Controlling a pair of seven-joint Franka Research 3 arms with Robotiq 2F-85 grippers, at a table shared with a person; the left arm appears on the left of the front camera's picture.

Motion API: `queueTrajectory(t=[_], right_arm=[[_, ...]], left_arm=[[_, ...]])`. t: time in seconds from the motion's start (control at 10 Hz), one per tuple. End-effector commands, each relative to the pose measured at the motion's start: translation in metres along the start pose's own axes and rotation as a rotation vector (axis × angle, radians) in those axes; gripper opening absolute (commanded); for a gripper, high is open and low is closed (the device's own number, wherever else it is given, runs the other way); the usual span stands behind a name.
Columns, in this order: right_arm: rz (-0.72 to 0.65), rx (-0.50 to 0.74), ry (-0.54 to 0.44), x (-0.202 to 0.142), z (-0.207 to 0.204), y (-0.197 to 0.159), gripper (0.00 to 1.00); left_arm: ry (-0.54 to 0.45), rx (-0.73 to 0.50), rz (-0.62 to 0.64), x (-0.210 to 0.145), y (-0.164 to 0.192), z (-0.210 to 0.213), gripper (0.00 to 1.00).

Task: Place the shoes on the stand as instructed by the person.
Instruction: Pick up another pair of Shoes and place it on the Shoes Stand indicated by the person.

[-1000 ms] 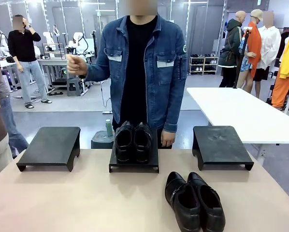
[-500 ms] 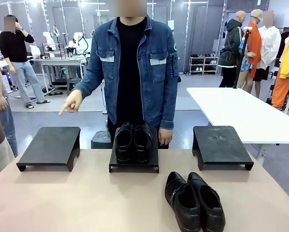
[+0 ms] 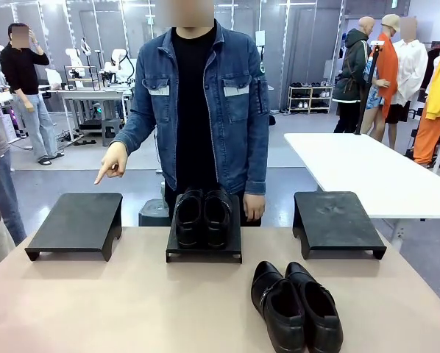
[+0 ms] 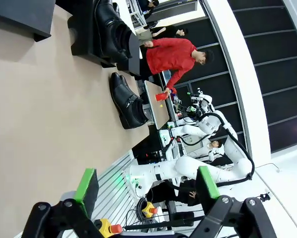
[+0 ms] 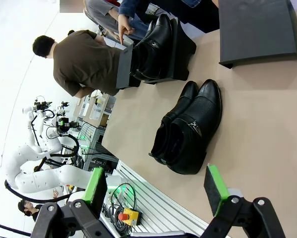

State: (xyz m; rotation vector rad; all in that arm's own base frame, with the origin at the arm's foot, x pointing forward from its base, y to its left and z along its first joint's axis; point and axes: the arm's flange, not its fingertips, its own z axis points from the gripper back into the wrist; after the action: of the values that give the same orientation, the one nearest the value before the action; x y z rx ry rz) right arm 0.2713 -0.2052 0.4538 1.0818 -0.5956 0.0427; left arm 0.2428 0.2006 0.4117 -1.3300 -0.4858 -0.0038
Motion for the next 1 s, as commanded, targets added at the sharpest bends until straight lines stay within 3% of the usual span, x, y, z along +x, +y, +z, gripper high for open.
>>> queueTrajectory(t=[0.0,0.9], right_arm=[[0.016,0.014,-0.013,0.0003,0.0008,0.001,1.0],[0.016,0.014,-0.013,0.0003,0.0008,0.001,1.0]], left_arm=[[-0.006,-0.02,-0.024,-0.0002,0.001,0.0008,1.0],[-0.006,-0.02,-0.024,-0.0002,0.001,0.0008,1.0]])
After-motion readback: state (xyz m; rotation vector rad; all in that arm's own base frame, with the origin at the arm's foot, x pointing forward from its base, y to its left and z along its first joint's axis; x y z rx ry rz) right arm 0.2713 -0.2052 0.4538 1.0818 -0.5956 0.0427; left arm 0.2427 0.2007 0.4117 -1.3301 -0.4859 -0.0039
